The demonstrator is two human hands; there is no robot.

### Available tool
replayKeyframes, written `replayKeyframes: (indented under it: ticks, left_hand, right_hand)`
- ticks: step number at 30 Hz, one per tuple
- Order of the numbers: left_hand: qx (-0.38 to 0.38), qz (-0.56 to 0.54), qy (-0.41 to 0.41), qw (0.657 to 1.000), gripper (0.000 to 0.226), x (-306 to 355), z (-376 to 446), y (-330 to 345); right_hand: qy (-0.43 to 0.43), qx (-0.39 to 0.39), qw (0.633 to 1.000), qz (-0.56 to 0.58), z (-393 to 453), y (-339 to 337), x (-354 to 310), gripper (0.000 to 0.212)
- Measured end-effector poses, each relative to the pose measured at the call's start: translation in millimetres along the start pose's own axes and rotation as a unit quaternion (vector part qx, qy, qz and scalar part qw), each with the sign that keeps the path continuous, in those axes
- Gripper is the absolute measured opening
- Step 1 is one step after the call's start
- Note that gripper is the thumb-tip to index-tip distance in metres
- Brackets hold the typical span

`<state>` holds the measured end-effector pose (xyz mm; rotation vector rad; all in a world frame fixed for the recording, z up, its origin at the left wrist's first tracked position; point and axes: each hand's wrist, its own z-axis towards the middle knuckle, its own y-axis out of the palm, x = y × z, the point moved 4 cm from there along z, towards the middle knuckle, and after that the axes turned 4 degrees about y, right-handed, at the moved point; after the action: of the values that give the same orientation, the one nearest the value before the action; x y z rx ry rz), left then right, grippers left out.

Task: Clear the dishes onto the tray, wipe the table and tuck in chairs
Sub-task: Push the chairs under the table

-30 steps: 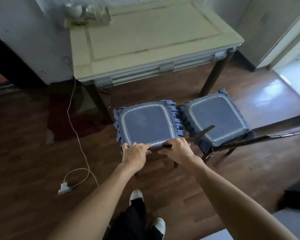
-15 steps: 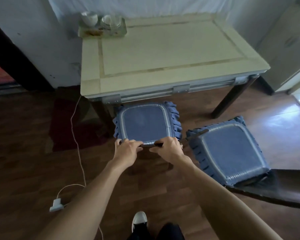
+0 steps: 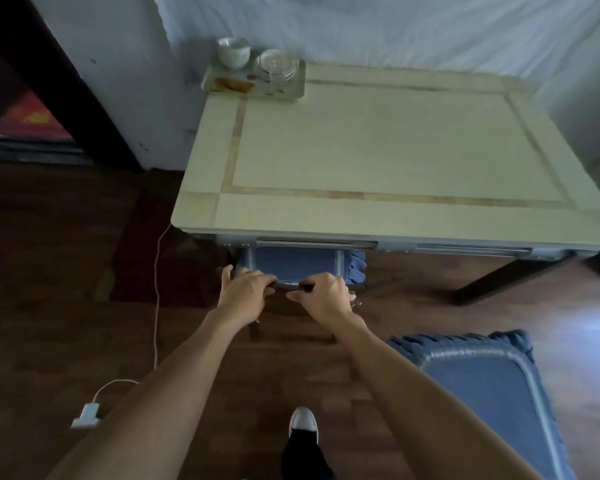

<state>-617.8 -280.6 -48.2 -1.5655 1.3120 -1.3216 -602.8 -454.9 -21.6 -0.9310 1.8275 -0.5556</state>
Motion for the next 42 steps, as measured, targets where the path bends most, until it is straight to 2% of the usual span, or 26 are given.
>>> replayKeyframes:
  ticks: [12,19,22,24,27,30,35,38,42]
  left_hand:
    - [-0.056,-0.019,0.007,0.998,0.032,-31.1,121.6,-35.7]
    - [-0.042,-0.017,0.009,0.999,0.03,-38.6,128.8,-35.6]
    - [-0.084,-0.011,-0.005,0.996,0.031,-38.0,127.3,-42.5]
    - [-0.121,0.014,-0.018,0.992,0.035,-29.1,124.4,-49.3]
    - [-0.085,-0.055,0.0,0.995,0.047,23.9,113.3,-67.2]
    - [-0.063,-0.15,0.063,0.985,0.056,99.8,82.4,-82.3]
    - [-0.046,-0.207,0.15,0.966,0.061,185.1,16.5,-80.2]
    - [-0.062,-0.215,0.217,0.95,0.059,243.6,-38.8,-55.5]
    - [-0.14,-0.179,0.298,0.927,0.061,322.9,-117.7,1.4]
  right_hand:
    - [0.006,-0.017,1.0,0.016,118.3,-28.8,-44.5,0.036]
    - [0.017,-0.027,0.999,-0.001,127.3,-27.2,-48.9,0.035]
    - [-0.011,-0.082,0.997,-0.004,125.7,-32.7,-48.4,0.038]
    - [-0.056,-0.085,0.995,0.015,118.9,-38.2,-41.3,0.04]
    - [-0.074,-0.014,0.996,0.044,90.2,-60.5,-15.0,0.048]
    - [-0.049,0.043,0.995,0.072,48.5,-92.6,18.4,0.053]
    - [-0.01,0.141,0.985,0.102,-46.4,-147.7,88.9,0.062]
    - [0.044,0.187,0.977,0.089,-139.1,-163.9,152.0,0.063]
    - [0.124,0.227,0.962,0.087,-268.3,-159.1,243.1,0.058]
